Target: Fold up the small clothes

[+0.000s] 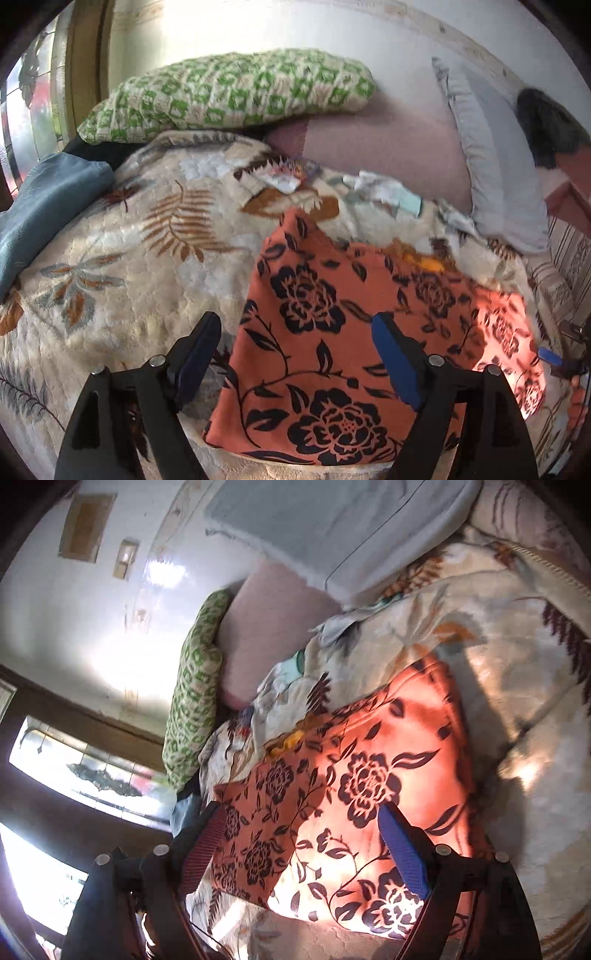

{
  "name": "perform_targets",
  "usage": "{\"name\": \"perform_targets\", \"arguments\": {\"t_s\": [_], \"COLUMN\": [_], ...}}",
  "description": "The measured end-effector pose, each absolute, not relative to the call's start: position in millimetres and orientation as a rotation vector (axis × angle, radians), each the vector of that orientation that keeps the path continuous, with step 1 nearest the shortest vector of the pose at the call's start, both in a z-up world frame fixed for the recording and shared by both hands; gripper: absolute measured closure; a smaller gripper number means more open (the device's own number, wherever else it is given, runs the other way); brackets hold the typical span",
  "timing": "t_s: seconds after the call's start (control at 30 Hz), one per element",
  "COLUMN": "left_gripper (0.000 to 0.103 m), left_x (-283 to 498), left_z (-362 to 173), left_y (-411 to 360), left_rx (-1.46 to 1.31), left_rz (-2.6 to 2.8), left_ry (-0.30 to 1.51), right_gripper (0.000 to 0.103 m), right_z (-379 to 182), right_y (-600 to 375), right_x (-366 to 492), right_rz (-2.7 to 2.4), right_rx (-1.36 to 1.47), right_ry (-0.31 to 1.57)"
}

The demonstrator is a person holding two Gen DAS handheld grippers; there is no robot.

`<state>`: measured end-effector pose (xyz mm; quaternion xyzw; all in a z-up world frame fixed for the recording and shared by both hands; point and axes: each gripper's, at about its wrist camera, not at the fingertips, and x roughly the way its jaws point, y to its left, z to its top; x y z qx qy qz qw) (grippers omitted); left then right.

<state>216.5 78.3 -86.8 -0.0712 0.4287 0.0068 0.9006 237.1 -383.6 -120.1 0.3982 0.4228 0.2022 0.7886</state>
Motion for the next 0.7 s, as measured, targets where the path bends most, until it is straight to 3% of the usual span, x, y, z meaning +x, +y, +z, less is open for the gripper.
{"name": "perform_targets", "arguments": {"t_s": [0.1,0.17,0.3,0.4,0.47,0.5,0.53,0.6,0.7], "left_gripper": [0.017,0.017,0.017,0.017,0.016,0.01,0.005,0.006,0.006], "left_x": [235.1,223.3,206.6,211.7,226.5,230.3,229.2,225.2,216.8], "left_z": [-151.7,-139.6,-101.1,-108.4,-140.9,-153.3,-153.2,-142.5,-114.7], "left_y": [70.0,83.1,86.8,80.7,84.8,91.9,98.9,105.2,103.3], "left_rx": [-0.011,-0.112,-0.105,-0.018,0.005,-0.039,-0.087,-0.13,-0.084], "left_rz": [0.114,0.127,0.116,0.131,0.169,0.168,0.188,0.184,0.18], "left_ry": [1.124,1.073,0.94,0.943,1.056,1.064,1.042,1.046,0.947], "right_gripper": [0.017,0.017,0.017,0.017,0.017,0.016,0.016,0.016,0.016], "right_z": [-174.1,-175.2,-120.6,-105.0,-116.8,-131.4,-153.1,-188.9,-171.9], "right_y": [-371.4,-375.4,-366.3,-360.6,-359.3,-361.5,-363.8,-380.7,-396.4], "right_x": [255.8,250.5,238.6,243.6,258.6,269.0,283.5,297.3,287.9], "right_rz": [0.286,0.275,0.348,0.39,0.386,0.361,0.309,0.316,0.299], "right_rx": [0.776,0.842,0.73,0.69,0.682,0.677,0.675,0.802,0.937], "right_ry": [1.105,1.072,0.985,0.95,0.953,0.976,1.031,1.031,0.982]}}
